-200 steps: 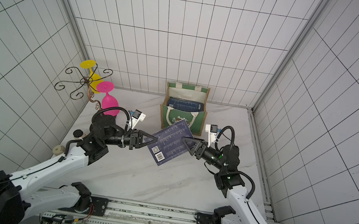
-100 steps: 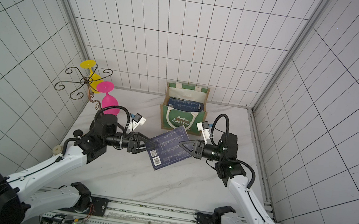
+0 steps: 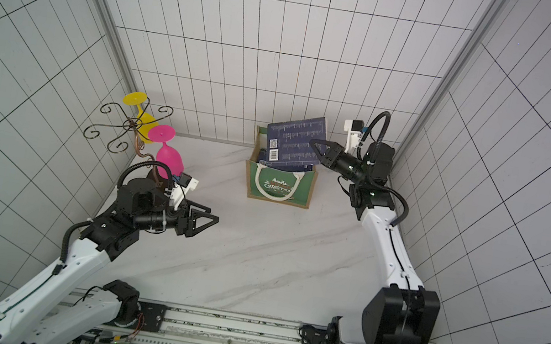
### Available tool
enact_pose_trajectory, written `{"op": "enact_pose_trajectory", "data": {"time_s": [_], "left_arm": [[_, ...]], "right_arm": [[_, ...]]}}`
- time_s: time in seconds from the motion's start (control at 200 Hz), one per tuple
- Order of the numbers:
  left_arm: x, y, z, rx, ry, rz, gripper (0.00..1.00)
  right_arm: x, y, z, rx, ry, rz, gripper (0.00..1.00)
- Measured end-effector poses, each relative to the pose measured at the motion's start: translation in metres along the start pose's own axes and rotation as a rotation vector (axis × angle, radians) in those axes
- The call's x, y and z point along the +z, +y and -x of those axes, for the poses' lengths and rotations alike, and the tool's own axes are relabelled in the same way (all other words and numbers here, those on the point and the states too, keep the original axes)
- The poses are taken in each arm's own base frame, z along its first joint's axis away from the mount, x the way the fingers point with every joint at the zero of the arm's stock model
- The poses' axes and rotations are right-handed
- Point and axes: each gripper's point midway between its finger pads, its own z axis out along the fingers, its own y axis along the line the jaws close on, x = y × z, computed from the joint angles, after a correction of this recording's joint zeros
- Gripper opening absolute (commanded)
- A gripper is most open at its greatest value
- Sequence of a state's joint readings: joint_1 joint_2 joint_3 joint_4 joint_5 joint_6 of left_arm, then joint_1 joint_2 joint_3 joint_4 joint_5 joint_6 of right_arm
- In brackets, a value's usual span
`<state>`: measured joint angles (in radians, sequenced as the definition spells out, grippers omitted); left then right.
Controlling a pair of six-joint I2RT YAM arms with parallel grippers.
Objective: Put the books into the canvas bag
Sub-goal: Place the book in the canvas bag.
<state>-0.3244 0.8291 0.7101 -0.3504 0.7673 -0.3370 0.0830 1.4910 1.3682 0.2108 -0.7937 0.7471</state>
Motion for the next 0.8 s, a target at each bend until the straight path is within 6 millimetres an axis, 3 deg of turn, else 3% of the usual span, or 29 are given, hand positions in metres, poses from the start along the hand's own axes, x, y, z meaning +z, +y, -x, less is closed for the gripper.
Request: {"op": "enact_pose_trajectory", "data": {"time_s": [0.14,0.295,0.445,0.575,0.705,0.8], "left_arm": [[-0.002,0.003,-0.004,0.006,0.0,0.025,0.94],[-0.001,0.007,-0.006,0.005,0.005,0.039,0.97],[0.0,0.009,-0.007,0.0,0.012,0.042,0.97],[0.0,0.01,-0.008,-0.001,0.013,0.042,0.97],[0.0,0.009,-0.008,0.001,0.011,0.043,0.97],[-0.001,0.009,-0.007,0.005,0.006,0.044,0.97]], "right_arm": [[0.03,-0.055,0.011,0.055,-0.003,-0.12,0.0],[0.041,-0.105,-0.018,0.122,0.056,-0.282,0.0],[0.052,-0.105,-0.04,0.102,0.095,-0.343,0.0],[0.075,-0.1,-0.063,0.094,0.146,-0.352,0.0],[0.101,-0.112,-0.085,0.101,0.176,-0.393,0.0],[0.109,-0.122,-0.098,0.126,0.179,-0.436,0.0]]}}
